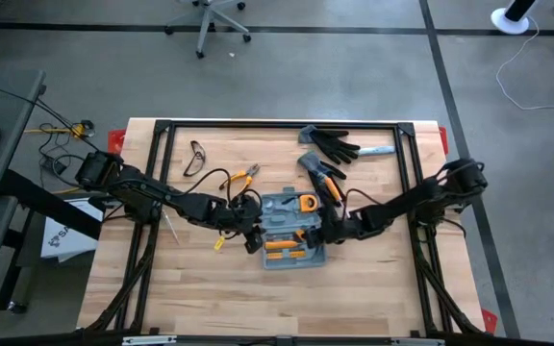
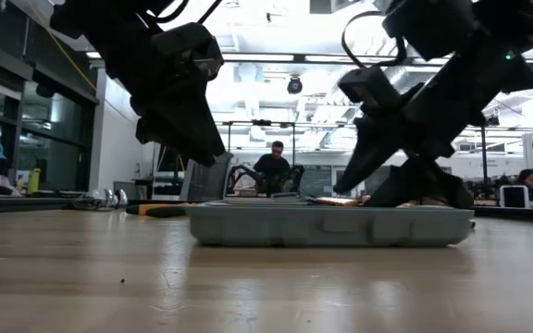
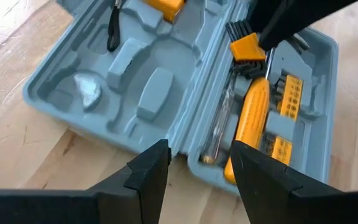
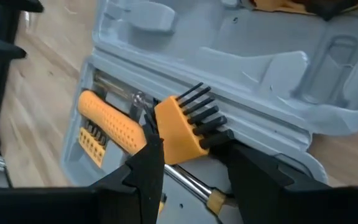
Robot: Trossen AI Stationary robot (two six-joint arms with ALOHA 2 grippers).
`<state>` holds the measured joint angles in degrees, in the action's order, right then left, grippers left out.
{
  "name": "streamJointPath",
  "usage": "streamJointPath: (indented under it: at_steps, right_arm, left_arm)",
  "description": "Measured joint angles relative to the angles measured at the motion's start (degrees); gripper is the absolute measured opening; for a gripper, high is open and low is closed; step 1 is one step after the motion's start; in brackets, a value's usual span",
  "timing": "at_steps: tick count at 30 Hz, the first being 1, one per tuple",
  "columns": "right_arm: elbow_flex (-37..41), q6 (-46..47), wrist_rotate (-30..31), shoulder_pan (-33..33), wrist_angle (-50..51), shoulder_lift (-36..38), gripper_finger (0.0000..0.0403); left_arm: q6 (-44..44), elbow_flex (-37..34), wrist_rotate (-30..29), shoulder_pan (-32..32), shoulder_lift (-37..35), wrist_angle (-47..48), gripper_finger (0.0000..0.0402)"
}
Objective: Prefit tool cases
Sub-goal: Remove the yellow screwdriver bits from the gray toolbox
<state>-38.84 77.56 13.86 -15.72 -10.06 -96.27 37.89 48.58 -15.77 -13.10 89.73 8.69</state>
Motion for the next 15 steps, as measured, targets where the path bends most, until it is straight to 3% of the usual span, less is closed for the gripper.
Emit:
streamJointPath:
  at_steps: [8, 15]
  right_arm:
    - [-1.1, -1.6, -0.4, 2.2, -5.2, -1.9, 0.0160]
    - [-1.3, -3.5, -2.3, 4.9, -6.4, -1.9, 0.0160]
  left_arm:
    - [0.8, 0.0, 1.6, -0.1, 3.4, -0.5, 0.0165]
    - [3.3, 0.2, 6.0, -1.4, 10.1, -8.5, 0.0165]
